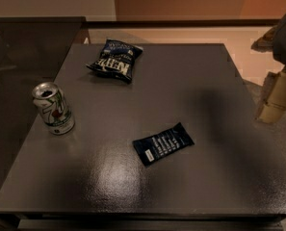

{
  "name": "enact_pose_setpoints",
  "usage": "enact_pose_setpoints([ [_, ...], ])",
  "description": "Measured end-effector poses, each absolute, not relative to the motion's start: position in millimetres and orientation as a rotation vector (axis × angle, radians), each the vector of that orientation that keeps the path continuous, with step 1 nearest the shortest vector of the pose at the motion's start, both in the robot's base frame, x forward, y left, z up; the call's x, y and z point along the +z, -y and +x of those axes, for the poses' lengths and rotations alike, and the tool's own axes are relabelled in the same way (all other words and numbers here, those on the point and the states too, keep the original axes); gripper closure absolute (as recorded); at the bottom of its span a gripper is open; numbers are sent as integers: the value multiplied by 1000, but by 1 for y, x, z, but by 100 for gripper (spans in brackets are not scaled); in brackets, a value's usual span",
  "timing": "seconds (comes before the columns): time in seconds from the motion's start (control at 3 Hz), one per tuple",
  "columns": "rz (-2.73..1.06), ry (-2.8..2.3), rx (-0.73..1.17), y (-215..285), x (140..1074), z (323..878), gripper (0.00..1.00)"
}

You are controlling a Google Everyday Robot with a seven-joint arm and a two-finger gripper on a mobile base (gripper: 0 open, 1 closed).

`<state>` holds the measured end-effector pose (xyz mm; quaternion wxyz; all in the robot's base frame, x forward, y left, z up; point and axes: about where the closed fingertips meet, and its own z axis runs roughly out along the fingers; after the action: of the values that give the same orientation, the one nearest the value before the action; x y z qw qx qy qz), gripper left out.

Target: Pick rxbar blueberry

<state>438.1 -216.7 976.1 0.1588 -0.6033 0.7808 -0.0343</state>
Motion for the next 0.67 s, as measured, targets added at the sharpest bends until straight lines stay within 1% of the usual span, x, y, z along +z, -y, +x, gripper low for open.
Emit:
enact_pose_setpoints([
  [0.67, -1762, -2200, -93, 209, 973, 441, 0],
])
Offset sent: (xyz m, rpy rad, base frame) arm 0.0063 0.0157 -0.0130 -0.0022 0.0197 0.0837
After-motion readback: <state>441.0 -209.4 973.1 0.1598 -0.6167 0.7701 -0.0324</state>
